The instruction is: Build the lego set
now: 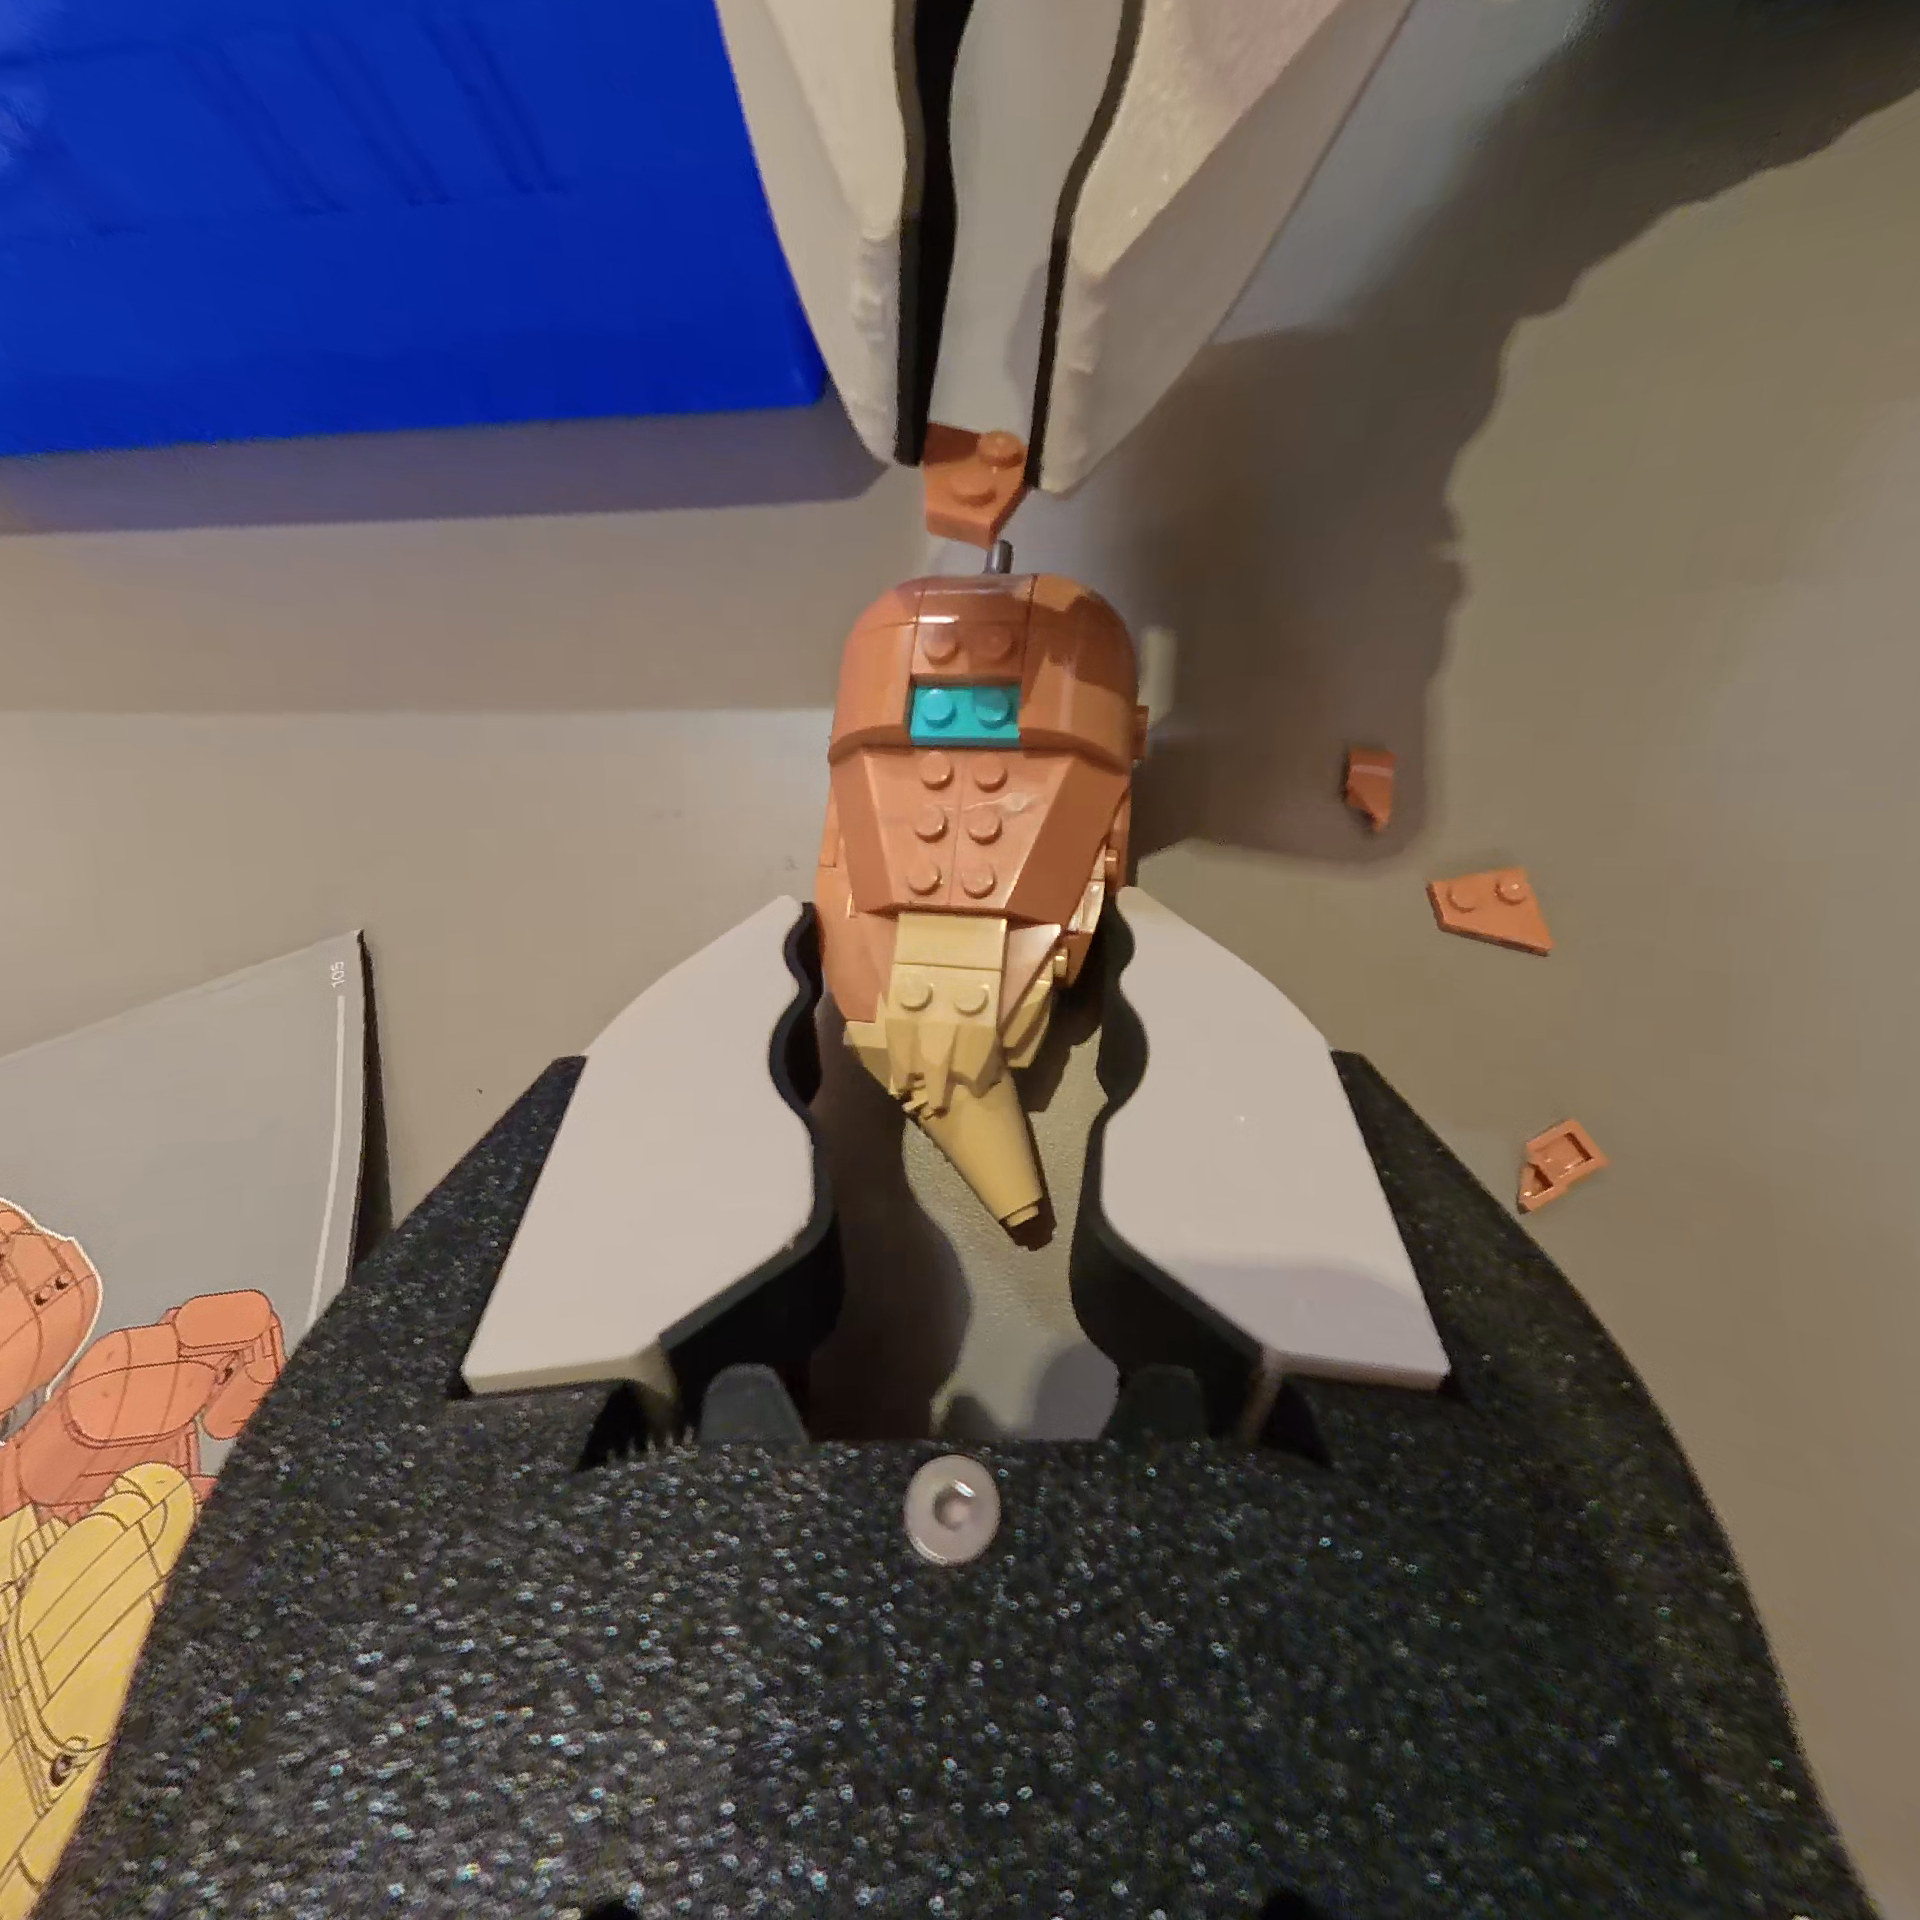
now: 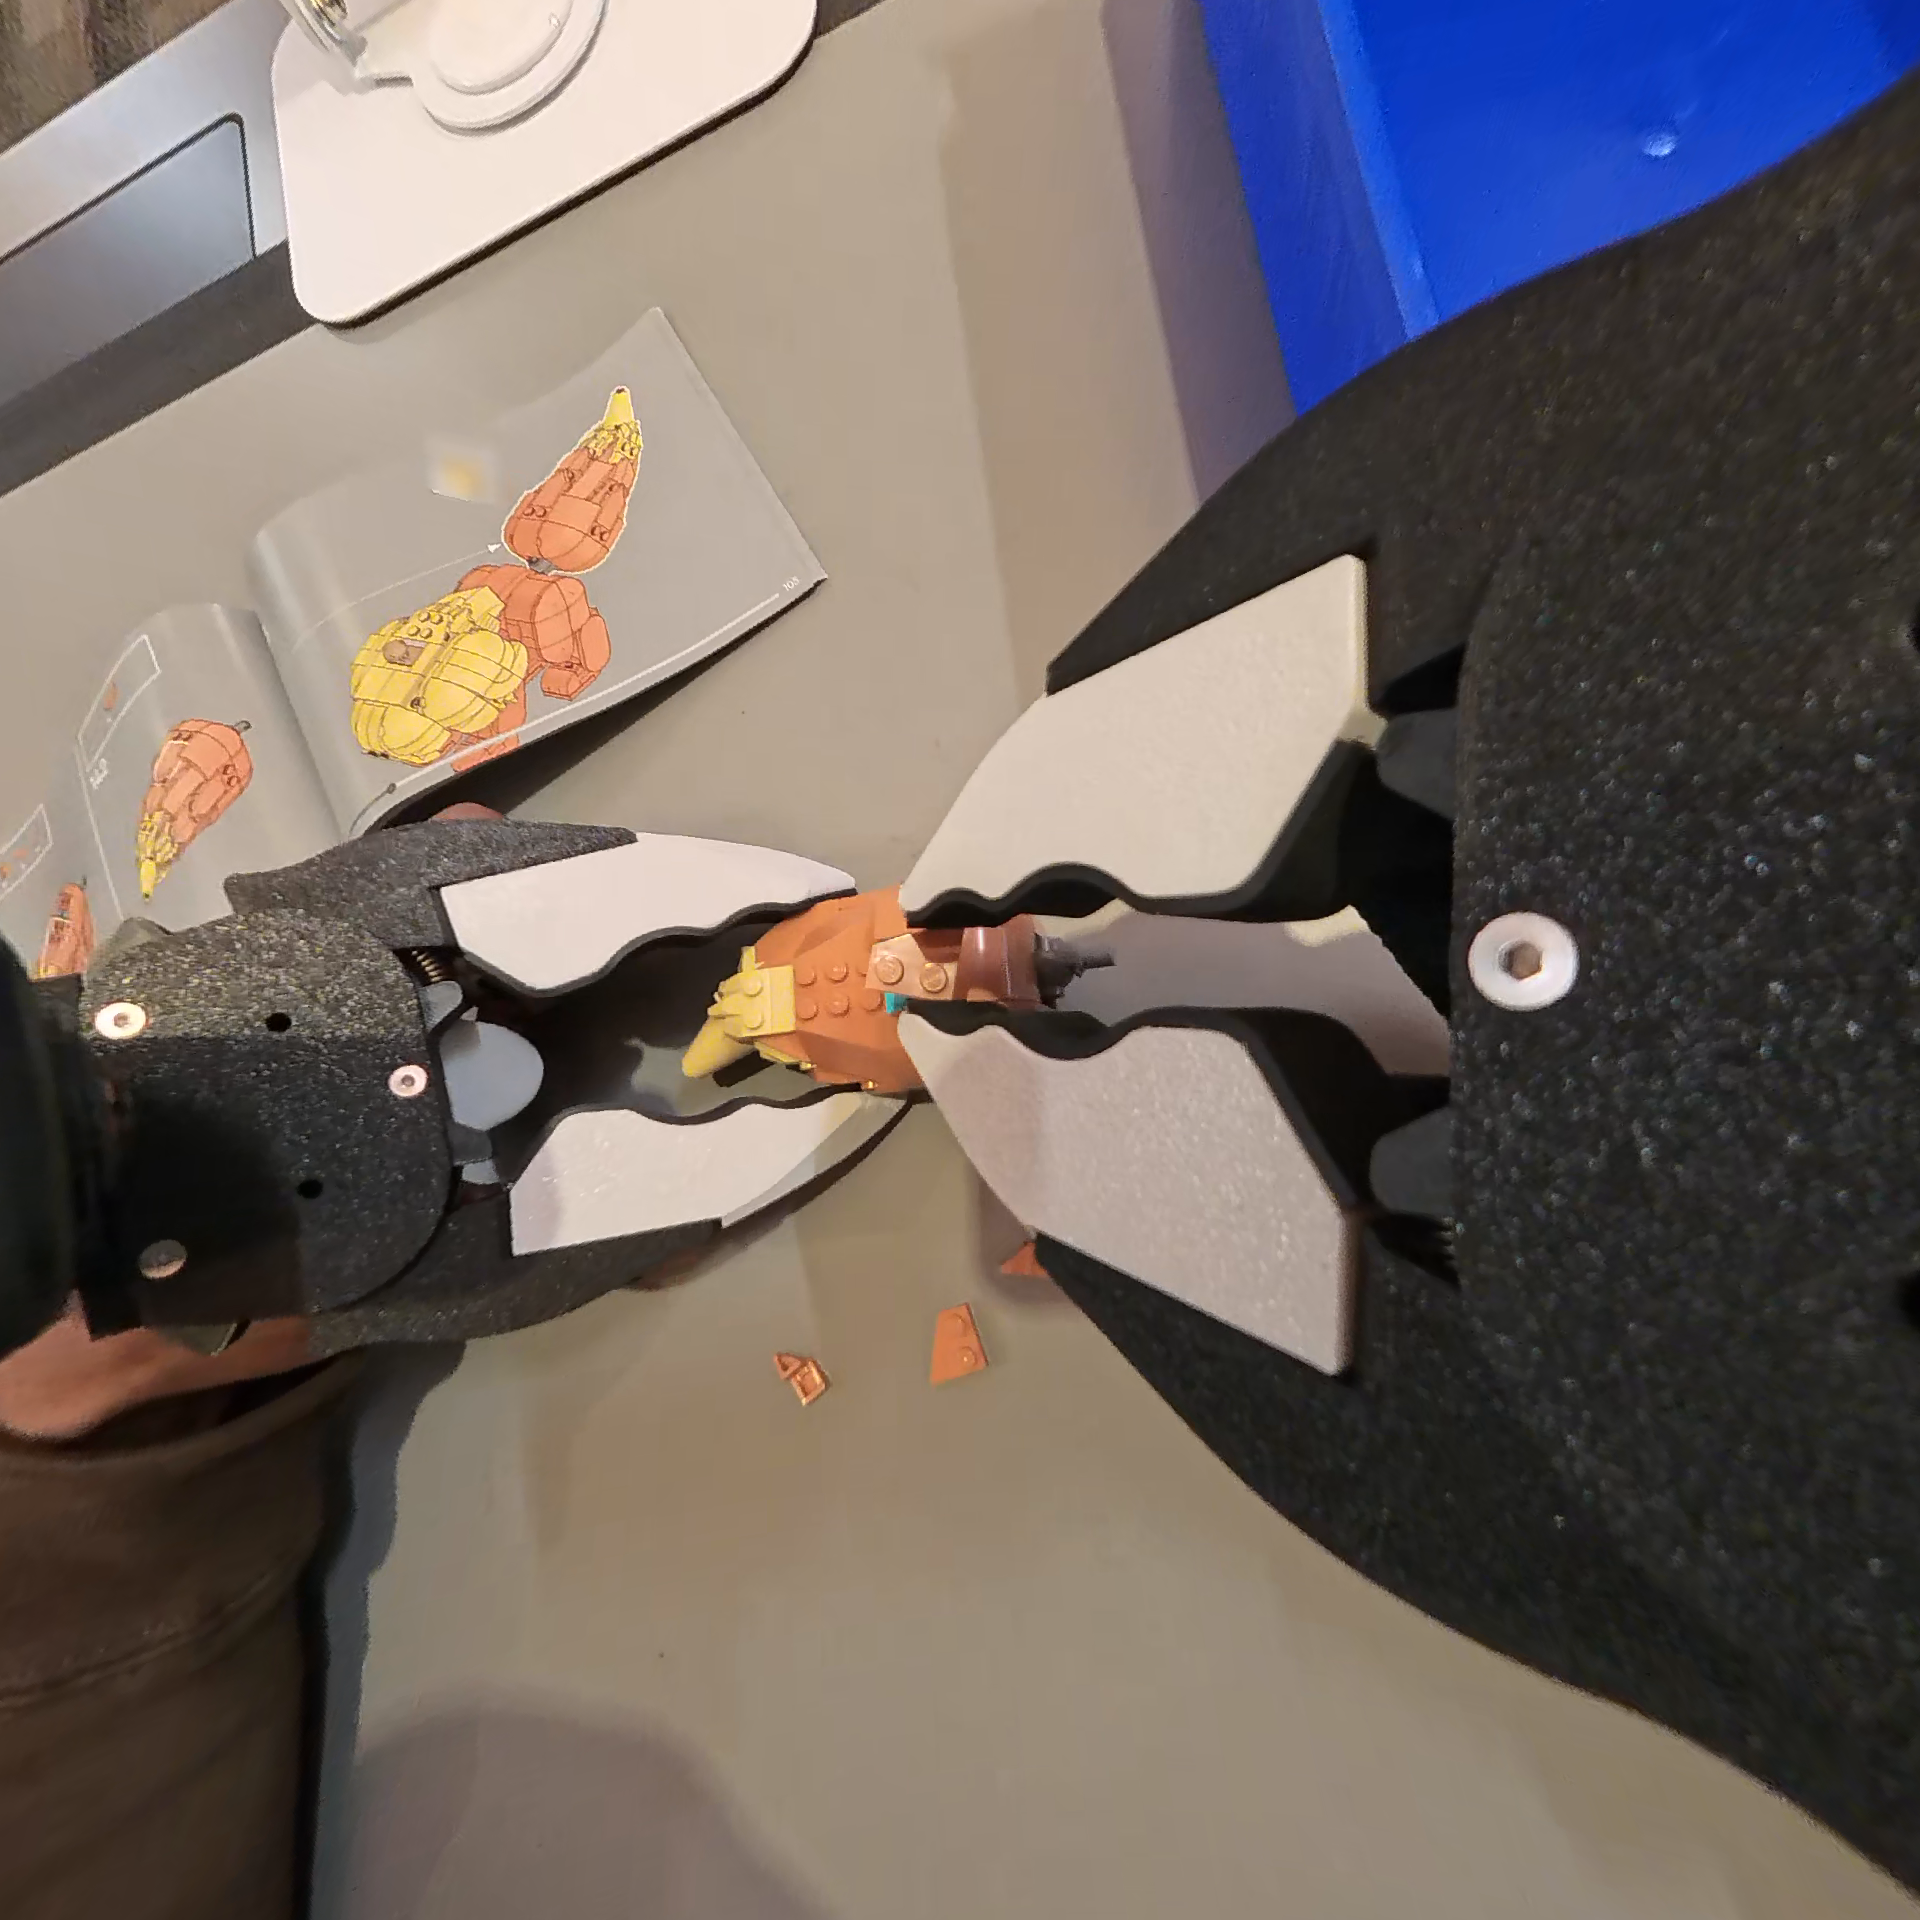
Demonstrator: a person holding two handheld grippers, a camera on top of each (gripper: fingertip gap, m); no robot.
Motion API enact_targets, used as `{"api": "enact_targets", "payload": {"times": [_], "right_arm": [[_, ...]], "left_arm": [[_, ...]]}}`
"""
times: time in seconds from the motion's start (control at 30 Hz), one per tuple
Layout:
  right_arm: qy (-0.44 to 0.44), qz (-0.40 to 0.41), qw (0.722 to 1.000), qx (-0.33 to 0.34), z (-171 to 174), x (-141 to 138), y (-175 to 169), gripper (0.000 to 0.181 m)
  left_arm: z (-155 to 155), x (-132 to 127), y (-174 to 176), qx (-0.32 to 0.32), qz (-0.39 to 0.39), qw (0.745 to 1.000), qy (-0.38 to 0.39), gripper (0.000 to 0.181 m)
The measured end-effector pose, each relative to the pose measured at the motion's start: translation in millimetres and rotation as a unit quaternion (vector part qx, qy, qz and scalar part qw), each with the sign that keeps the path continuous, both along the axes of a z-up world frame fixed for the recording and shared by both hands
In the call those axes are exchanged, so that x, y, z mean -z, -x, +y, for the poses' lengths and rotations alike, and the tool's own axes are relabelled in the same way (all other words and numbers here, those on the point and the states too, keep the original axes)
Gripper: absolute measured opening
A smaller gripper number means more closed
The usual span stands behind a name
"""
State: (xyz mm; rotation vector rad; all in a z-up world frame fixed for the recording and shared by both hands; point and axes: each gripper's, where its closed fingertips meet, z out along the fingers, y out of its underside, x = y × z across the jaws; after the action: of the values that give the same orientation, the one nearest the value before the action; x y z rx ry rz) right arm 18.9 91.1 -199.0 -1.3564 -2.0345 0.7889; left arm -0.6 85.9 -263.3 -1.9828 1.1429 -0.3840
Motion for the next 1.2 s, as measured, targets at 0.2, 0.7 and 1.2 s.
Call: {"api": "enact_targets", "payload": {"times": [0.2,0.7,1.2], "right_arm": [[-0.004,-0.017,1.000,-0.017,-3,-2,5,0.013],[-0.012,-0.092,0.994,-0.056,-17,23,21,0.013],[0.052,-0.044,0.998,-0.005,-13,36,0,0.074]], "left_arm": [[-1,-2,-2,0.004,0.002,1.000,-0.015,0.051],[-10,-3,-3,0.018,0.004,0.999,-0.030,0.051],[-14,-5,-3,0.029,0.004,0.999,-0.043,0.051]]}}
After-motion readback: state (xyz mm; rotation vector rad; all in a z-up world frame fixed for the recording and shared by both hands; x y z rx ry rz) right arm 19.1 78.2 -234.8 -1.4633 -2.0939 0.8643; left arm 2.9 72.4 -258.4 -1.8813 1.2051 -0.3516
